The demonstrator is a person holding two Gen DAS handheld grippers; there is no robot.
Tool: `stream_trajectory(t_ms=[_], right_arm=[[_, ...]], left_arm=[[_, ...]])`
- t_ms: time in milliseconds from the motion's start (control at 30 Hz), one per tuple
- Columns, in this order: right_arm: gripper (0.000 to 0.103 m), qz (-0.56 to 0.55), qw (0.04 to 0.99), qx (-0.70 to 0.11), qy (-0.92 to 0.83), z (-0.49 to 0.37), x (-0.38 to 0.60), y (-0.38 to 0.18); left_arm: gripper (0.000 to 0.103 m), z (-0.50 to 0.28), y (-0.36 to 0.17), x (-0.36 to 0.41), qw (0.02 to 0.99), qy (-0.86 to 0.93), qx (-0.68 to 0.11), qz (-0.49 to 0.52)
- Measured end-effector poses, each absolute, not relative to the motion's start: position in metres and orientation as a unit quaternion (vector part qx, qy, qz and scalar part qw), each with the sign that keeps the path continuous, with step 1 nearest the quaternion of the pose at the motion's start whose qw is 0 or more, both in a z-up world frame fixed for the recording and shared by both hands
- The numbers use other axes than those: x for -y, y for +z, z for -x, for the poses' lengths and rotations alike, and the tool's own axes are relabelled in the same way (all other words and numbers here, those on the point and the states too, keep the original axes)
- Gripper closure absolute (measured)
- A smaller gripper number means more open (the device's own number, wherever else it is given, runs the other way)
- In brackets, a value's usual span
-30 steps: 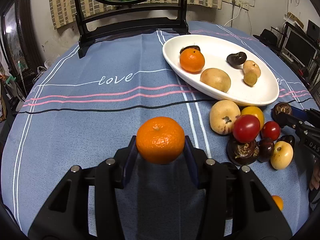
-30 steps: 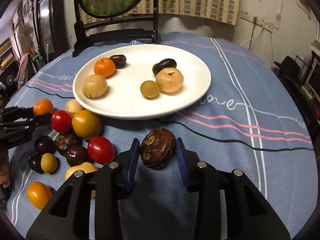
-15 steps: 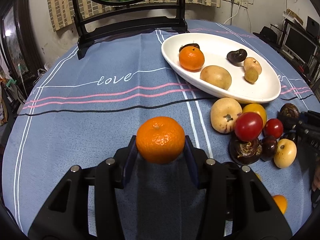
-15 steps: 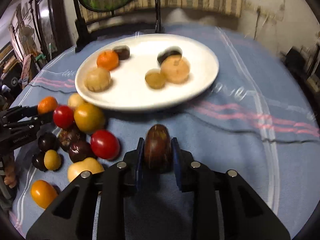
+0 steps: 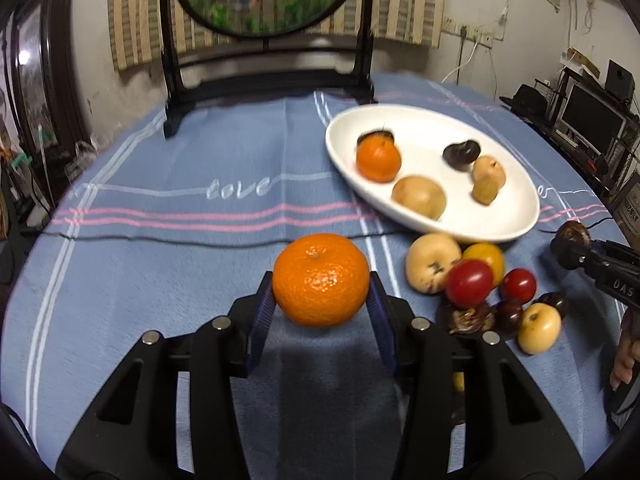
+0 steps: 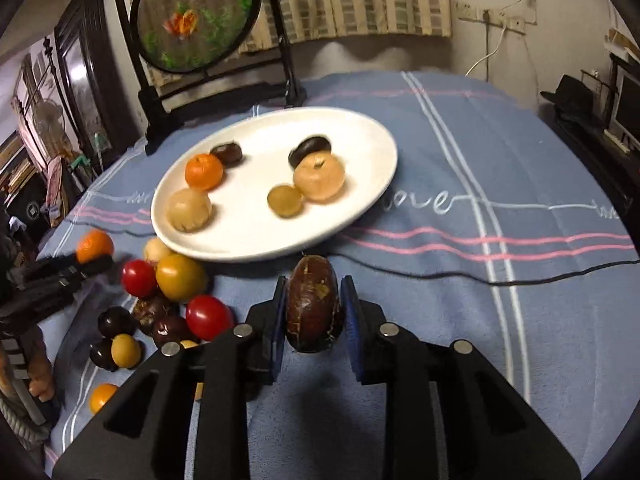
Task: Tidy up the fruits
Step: 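Lower the orange and mangosteen onto the plate and open both tools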
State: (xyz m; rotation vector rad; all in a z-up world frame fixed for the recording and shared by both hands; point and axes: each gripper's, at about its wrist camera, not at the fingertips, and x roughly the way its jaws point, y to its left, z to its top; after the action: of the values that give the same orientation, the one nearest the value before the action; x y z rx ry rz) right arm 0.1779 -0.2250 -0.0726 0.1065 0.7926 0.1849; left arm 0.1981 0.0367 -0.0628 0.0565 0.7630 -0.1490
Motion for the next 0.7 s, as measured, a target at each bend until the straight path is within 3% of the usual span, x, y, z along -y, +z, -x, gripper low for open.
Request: stream_trajectory(t_ms=[367,700], right_arm=[[0.077,-0.055,0.943,-0.311,0.104,-0.226,0.217,0.015],[0.077,-0.086,0.923,-0.366,0.080,-0.306,0.228,-0.048]], left_arm=[[0.057,-0.259,0.000,0.024,0.938,-0.079,-0.335,-0.036],[0.057,-0.311,-0.055,0.080,0.913,-0.108,-0.385,-0.081]])
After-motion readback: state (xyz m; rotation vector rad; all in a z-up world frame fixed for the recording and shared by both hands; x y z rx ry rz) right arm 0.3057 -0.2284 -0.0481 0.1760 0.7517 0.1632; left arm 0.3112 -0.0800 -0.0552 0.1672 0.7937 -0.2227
